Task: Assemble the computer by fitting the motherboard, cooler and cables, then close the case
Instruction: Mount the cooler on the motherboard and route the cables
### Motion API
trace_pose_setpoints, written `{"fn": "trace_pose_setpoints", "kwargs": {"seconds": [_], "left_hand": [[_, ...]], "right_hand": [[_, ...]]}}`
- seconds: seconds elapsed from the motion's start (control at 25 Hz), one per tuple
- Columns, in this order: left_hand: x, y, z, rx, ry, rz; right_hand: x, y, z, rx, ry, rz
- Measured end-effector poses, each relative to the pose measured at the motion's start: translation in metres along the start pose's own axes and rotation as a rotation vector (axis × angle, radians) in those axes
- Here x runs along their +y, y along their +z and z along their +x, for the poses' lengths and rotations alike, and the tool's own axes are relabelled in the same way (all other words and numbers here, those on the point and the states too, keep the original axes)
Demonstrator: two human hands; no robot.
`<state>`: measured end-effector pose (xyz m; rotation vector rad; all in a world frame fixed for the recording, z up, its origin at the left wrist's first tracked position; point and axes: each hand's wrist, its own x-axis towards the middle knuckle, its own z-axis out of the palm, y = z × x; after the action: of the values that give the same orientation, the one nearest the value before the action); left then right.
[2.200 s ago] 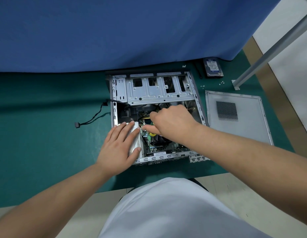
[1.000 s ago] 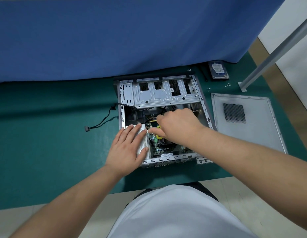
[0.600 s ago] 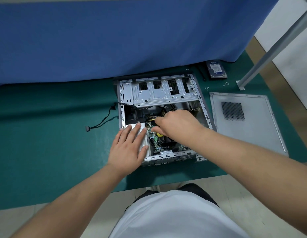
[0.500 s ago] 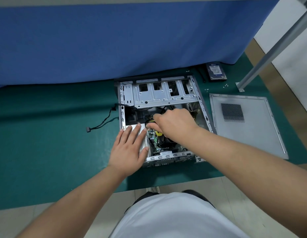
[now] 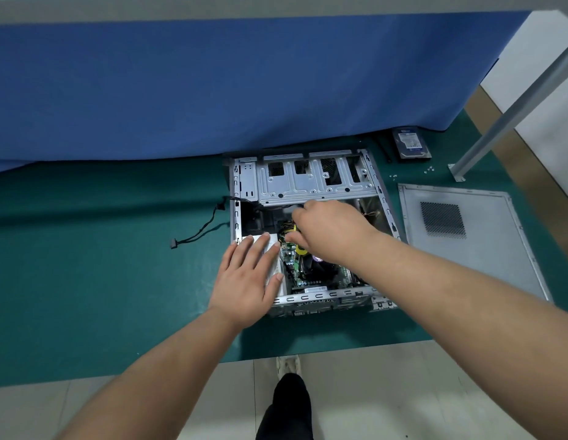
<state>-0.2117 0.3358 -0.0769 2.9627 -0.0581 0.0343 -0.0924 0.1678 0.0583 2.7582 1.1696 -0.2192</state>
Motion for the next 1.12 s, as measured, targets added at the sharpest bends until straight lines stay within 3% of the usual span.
{"fn": "trace_pose_setpoints", "kwargs": {"seconds": [0.16, 0.36, 0.48, 0.8, 1.0, 1.12], "left_hand": [[-0.001, 0.001, 0.000, 0.015, 0.008, 0.000], [0.000, -0.001, 0.000, 0.002, -0.003, 0.020], [0.000, 0.000, 0.000, -0.013, -0.014, 0.013], [-0.001, 0.005, -0.001, 0.031, -0.004, 0.002], [-0.001, 0.005, 0.000, 0.029, -0.001, 0.005], [-0.001, 0.007, 0.000, 0.048, 0.007, 0.002]], "right_hand": [[-0.014, 0.014, -0.001, 0.099, 0.084, -0.132], [0.006, -0.005, -0.010, -0.098, -0.070, 0.175], [0.012, -0.010, -0.015, -0.198, -0.085, 0.161], [-0.013, 0.015, -0.011, 0.072, 0.206, -0.042], [0.001, -0.008, -0.007, -0.153, -0.080, 0.197], [0.007, -0.006, -0.015, -0.165, -0.048, 0.187]]}}
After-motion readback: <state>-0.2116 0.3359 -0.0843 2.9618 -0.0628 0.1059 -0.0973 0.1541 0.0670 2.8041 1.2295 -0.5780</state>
